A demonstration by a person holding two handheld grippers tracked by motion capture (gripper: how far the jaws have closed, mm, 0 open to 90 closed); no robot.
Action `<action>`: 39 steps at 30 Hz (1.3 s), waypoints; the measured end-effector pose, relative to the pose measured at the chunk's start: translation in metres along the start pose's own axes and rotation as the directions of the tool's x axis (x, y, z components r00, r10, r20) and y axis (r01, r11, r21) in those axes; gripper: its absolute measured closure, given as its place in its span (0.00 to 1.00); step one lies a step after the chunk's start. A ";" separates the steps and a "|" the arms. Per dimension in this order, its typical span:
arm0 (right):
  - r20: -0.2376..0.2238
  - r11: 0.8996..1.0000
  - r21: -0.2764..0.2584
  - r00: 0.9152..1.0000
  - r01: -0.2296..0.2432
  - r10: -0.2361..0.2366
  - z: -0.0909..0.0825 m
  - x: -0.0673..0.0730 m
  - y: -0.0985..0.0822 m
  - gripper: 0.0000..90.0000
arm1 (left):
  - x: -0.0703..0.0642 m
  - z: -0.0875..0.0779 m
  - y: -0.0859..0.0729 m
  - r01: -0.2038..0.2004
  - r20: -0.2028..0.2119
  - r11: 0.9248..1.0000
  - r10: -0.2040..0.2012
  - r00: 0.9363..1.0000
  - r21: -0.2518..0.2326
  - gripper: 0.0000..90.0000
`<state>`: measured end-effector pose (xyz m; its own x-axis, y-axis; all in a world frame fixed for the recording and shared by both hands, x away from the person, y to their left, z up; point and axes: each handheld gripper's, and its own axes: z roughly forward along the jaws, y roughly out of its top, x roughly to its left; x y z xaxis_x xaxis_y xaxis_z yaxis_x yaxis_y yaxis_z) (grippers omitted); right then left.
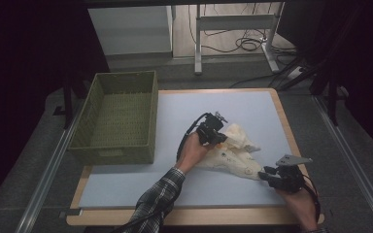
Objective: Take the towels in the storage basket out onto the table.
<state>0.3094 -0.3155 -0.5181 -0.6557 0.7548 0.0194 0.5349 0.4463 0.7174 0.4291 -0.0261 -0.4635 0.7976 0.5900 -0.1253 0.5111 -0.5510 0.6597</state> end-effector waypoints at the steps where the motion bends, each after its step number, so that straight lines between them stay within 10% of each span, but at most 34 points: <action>1: 0.000 1.000 0.003 1.000 -0.001 0.001 0.001 0.000 -0.001 0.72 | 0.004 -0.004 -0.001 0.011 -0.014 1.000 -0.011 1.000 -0.007 0.96; 9: -0.003 1.000 -0.009 1.000 -0.011 0.011 0.000 -0.002 0.002 0.72 | 0.043 -0.020 -0.024 0.122 -0.098 0.992 -0.125 0.987 -0.037 0.94; 21: -0.012 1.000 -0.010 1.000 -0.017 0.017 0.020 -0.008 0.034 0.75 | 0.075 -0.020 -0.060 0.233 -0.202 0.972 -0.233 0.951 -0.028 0.77; 30: 0.019 0.999 0.035 0.999 0.025 -0.026 0.048 -0.003 0.046 0.82 | 0.058 -0.024 -0.063 0.192 -0.179 0.981 -0.196 0.964 -0.040 0.60; 32: 0.011 0.998 0.050 0.999 0.035 -0.036 0.046 -0.001 0.046 0.99 | 0.055 -0.024 -0.065 0.189 -0.175 0.981 -0.194 0.965 -0.041 0.60; 39: 0.015 0.998 0.053 0.999 0.031 -0.031 0.029 0.002 0.038 1.00 | 0.049 -0.023 -0.072 0.182 -0.162 0.982 -0.187 0.969 -0.040 0.58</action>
<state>0.3444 -0.2833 -0.5114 -0.6641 0.7476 -0.0137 0.5423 0.4942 0.6795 0.4240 0.0563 -0.5005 0.6256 0.7701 -0.1244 0.6347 -0.4098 0.6551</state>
